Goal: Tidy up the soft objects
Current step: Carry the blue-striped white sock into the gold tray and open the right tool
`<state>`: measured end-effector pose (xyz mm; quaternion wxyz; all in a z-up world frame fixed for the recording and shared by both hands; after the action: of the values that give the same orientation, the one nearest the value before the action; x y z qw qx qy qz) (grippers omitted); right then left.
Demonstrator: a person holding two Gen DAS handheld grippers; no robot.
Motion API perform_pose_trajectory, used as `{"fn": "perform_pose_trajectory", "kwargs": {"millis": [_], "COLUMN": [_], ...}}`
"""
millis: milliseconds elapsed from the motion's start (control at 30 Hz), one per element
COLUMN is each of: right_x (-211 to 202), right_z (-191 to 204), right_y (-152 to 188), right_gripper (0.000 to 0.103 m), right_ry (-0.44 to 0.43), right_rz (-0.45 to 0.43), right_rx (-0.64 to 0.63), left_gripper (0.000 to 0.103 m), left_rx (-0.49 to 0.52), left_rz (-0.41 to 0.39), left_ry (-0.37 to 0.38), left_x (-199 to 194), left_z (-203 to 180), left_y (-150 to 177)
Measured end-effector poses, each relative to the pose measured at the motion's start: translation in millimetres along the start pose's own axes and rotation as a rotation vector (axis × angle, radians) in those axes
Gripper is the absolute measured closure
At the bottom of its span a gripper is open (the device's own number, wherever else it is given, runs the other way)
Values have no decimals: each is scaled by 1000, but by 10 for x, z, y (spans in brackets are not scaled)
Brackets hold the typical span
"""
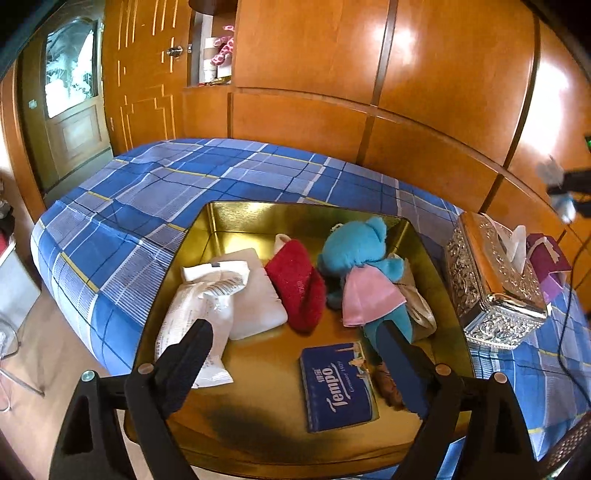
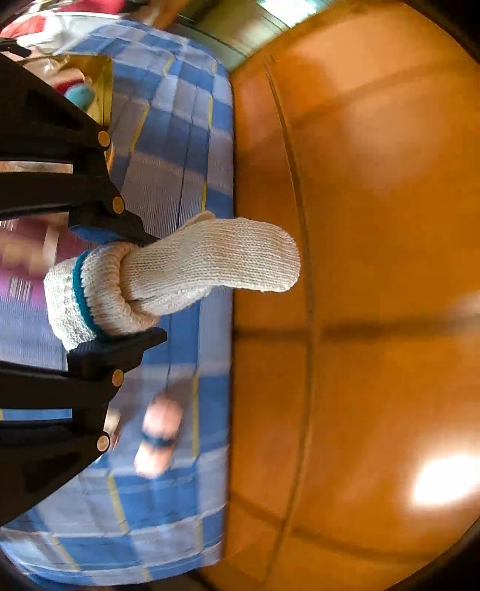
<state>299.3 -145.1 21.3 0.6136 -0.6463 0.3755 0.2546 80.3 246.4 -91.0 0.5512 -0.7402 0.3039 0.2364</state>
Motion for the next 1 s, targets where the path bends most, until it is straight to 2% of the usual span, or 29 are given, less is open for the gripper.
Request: {"fn": "perform_pose_trajectory", "kwargs": {"millis": [133, 233, 367, 433, 567, 700, 1000], "right_x": [-140, -343, -584, -627, -518, -275, -170], "right_z": [828, 1507, 2206, 2435, 2731, 2842, 2754], "right_y": [127, 507, 1280, 1656, 2205, 2535, 2592], "right_gripper": [63, 63, 62, 62, 62, 60, 55], "right_ry": [-139, -255, -369, -404, -416, -345, -376], "right_rz": [-62, -93, -88, -54, 39, 85, 123], "right_rx": [-160, -351, -599, -666, -720, -702, -610], "left_gripper": [13, 13, 13, 13, 13, 13, 12], "left_rx": [-29, -41, -58, -66, -81, -78, -72], "left_rz": [-12, -20, -41, -49, -50, -59, -63], "left_ry": [-8, -29, -62, -72, -79, -87, -92], "left_x": [-32, -59, -110, -129, -128, -142, -138], "left_z": [84, 169, 272, 321, 374, 385, 356], "left_y": [-2, -19, -38, -44, -29, -31, -20]}}
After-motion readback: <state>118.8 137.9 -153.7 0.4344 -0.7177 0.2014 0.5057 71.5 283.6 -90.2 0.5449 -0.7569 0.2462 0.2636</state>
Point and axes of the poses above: each gripper's, at about its wrist camera, not at the fingertips, and x roughly the way its jaws point, z to its left, y to its underside, the point moved 8 cm from there along x, roughly the way its jaws point, and after that the axes turned 13 degrees about y, right-handed, at the moved point
